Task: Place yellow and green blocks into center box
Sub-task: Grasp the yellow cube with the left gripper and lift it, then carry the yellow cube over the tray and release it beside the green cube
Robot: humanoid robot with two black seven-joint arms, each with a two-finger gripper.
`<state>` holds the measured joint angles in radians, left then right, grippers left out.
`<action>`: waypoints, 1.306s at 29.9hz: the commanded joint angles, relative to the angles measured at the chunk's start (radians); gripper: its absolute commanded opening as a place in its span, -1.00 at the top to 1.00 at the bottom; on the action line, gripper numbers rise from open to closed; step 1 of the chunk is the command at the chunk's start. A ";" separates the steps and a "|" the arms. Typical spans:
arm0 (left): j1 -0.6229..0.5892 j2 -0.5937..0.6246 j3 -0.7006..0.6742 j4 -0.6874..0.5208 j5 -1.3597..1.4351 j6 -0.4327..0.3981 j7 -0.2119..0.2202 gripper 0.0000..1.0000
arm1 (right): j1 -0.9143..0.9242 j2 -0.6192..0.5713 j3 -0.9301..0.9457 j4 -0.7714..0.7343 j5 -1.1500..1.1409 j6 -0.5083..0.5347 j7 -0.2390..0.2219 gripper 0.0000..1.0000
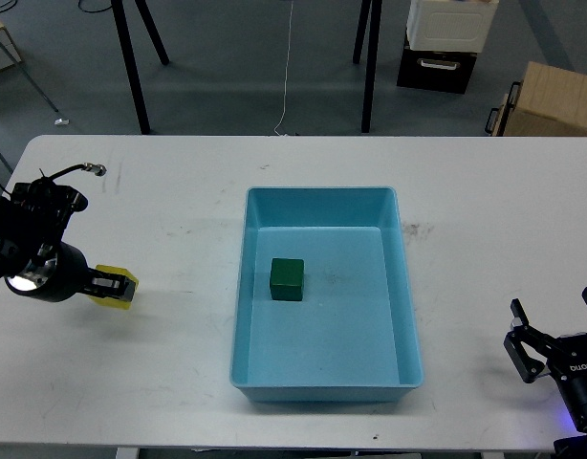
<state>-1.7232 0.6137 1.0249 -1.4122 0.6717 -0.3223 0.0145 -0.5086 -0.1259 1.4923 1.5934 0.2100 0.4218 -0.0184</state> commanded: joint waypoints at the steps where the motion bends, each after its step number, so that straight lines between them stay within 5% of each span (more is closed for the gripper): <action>1: -0.154 -0.020 -0.060 -0.007 -0.091 -0.099 -0.048 1.00 | -0.001 0.000 0.000 -0.001 -0.001 0.000 0.000 -1.00; 8: -0.233 -0.368 -0.085 0.073 -0.319 -0.146 -0.068 1.00 | -0.002 0.002 0.002 -0.003 -0.001 -0.001 0.000 -1.00; 19: -0.187 -0.554 -0.037 0.131 -0.320 -0.126 -0.070 0.97 | 0.001 0.002 -0.001 -0.046 -0.001 0.005 0.000 -1.00; 25: -0.136 -0.575 -0.035 0.199 -0.320 -0.115 -0.071 0.58 | 0.010 0.002 -0.001 -0.047 -0.003 0.000 0.000 -1.00; 28: -0.130 -0.589 -0.037 0.207 -0.322 -0.097 -0.073 0.20 | 0.010 0.002 -0.001 -0.049 -0.003 0.000 0.000 -1.00; 35: -0.116 -0.611 -0.037 0.234 -0.327 -0.066 -0.140 -0.43 | 0.010 0.002 -0.001 -0.059 -0.003 0.003 0.000 -1.00; 39: -0.118 -0.609 -0.039 0.239 -0.327 -0.069 -0.156 -0.59 | 0.007 0.002 0.000 -0.059 -0.003 0.005 0.000 -1.00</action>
<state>-1.8399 0.0043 0.9871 -1.1783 0.3455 -0.3886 -0.1304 -0.4995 -0.1242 1.4911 1.5341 0.2070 0.4248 -0.0184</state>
